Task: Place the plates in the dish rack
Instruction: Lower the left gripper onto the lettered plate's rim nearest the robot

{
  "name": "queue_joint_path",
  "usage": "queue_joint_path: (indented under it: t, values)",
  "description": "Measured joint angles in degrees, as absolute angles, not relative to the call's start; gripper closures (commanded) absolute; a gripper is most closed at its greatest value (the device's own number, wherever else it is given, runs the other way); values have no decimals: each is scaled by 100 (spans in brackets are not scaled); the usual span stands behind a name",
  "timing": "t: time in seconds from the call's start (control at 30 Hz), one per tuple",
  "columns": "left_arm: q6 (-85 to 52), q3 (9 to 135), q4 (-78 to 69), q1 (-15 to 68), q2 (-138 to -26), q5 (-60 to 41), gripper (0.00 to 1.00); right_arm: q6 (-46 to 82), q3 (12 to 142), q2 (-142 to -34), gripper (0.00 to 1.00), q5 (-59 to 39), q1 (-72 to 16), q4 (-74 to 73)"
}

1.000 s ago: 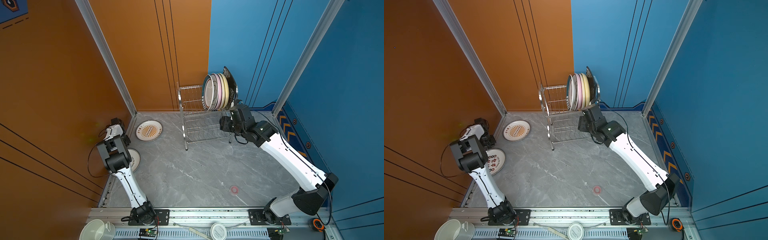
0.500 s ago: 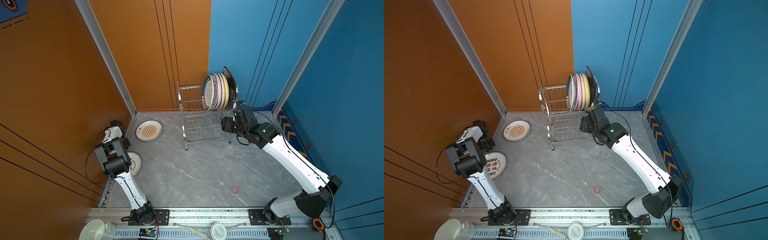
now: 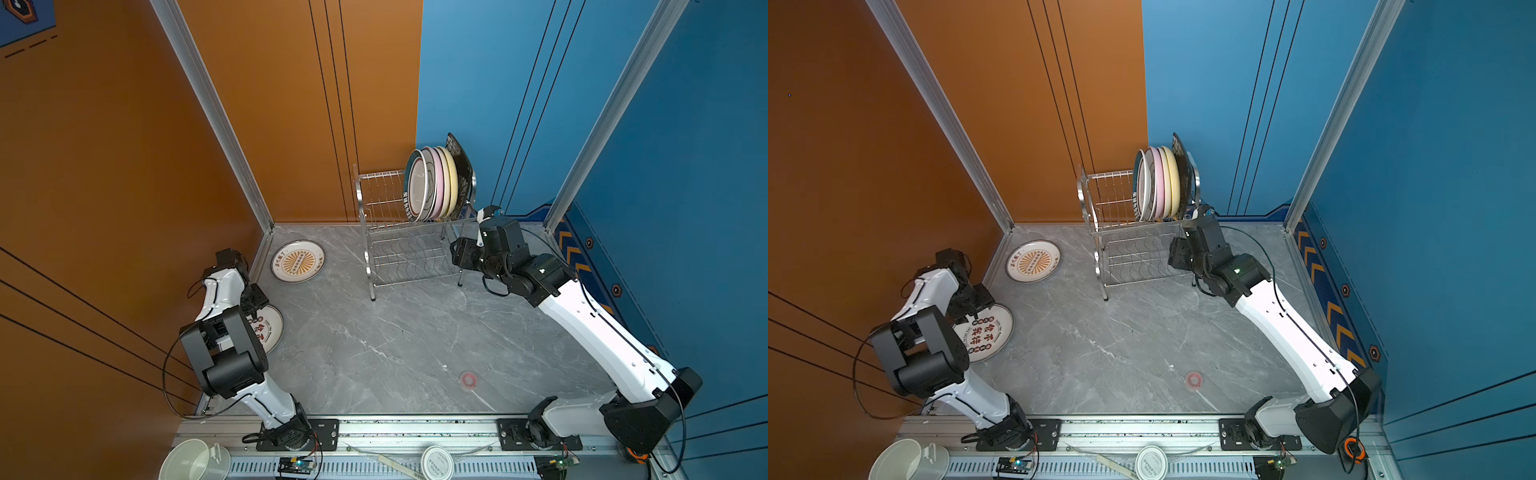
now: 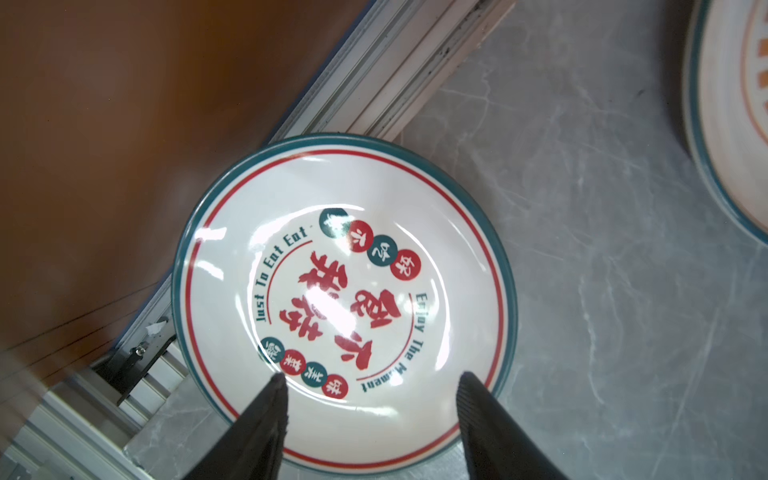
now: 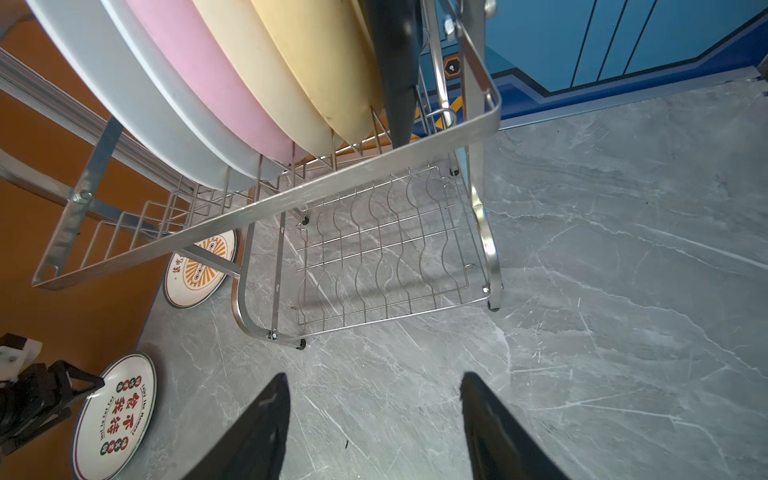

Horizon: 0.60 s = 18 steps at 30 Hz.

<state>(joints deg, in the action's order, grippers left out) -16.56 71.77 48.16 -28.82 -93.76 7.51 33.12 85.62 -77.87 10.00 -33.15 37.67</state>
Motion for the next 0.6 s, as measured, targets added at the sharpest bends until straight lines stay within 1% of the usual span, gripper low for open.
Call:
queue_joint_path:
  t: [0.1,0.2,0.27,0.37,0.5,0.6]
  values:
    - [-1765,6683,4757,-3081,-8884,598,17,3310,8458,-7717,34,937,-3256,3739]
    - [-1957,6077,4650,-3334,-8482,458,15,3310,8379,-7634,34,878,-3188,3728]
    - [-2091,5594,4600,-3529,-8187,314,9,3310,8366,-7605,34,849,-3142,3726]
    - [-2255,5057,4609,-3850,-7773,130,6,3308,8366,-7605,34,760,-3074,3721]
    - [-2362,4840,4593,-4331,-7400,-30,3,3299,8366,-7607,34,615,-3011,3693]
    - [-2386,4805,4458,-4600,-7347,-56,1,3288,8372,-7612,34,537,-2982,3684]
